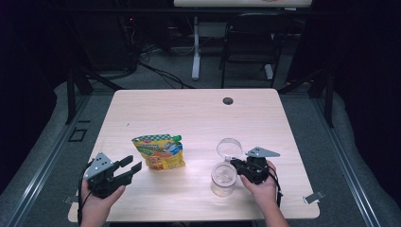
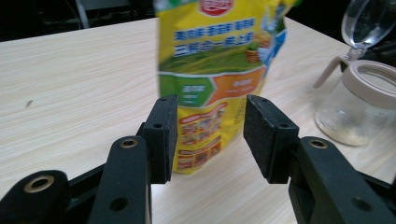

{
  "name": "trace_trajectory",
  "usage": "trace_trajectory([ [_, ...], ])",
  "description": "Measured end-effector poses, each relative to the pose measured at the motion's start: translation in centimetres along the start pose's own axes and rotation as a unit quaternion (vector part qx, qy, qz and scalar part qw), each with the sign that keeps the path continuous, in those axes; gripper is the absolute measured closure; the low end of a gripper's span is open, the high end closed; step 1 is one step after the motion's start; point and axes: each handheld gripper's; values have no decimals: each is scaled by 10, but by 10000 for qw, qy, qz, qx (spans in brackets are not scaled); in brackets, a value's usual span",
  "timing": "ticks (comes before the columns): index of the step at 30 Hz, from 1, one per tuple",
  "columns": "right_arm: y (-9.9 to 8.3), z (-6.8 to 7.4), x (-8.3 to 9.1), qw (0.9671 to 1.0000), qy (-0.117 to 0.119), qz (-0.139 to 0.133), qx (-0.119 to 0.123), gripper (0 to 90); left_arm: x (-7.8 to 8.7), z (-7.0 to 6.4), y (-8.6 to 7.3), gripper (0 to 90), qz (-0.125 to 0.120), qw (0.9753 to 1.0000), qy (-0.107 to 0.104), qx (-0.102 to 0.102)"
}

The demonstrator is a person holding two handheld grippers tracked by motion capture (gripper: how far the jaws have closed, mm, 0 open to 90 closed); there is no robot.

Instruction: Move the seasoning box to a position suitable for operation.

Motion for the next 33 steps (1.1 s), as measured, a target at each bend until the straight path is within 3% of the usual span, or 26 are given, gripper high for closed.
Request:
trace_trajectory([
  [5,-3,-2,6,10000,-44,-3,6,776,-2,14,-1,534,-28,9999,-99,139],
  [12,-9,-4,15,9999,-142,-76,-31,736,-23,33,-9,502,91,9993,-308,212],
  [17,-16,-9,25,9996,-236,-115,-121,726,-38,35,-7,469,182,9986,-477,150],
  [21,-21,-12,34,9993,-292,-156,-185,717,-51,38,-7,431,280,9978,-558,225],
  [27,-28,-16,45,9985,-424,-215,-278,708,-62,40,-6,421,185,9960,-796,355],
  [33,-33,-17,52,9981,-482,-235,-318,703,-68,40,-3,434,28,9938,-1048,356],
])
Point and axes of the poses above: each handheld gripper's, and its own axes: x roughly backward along the jaws, y roughly out of its top, z roughly to its left
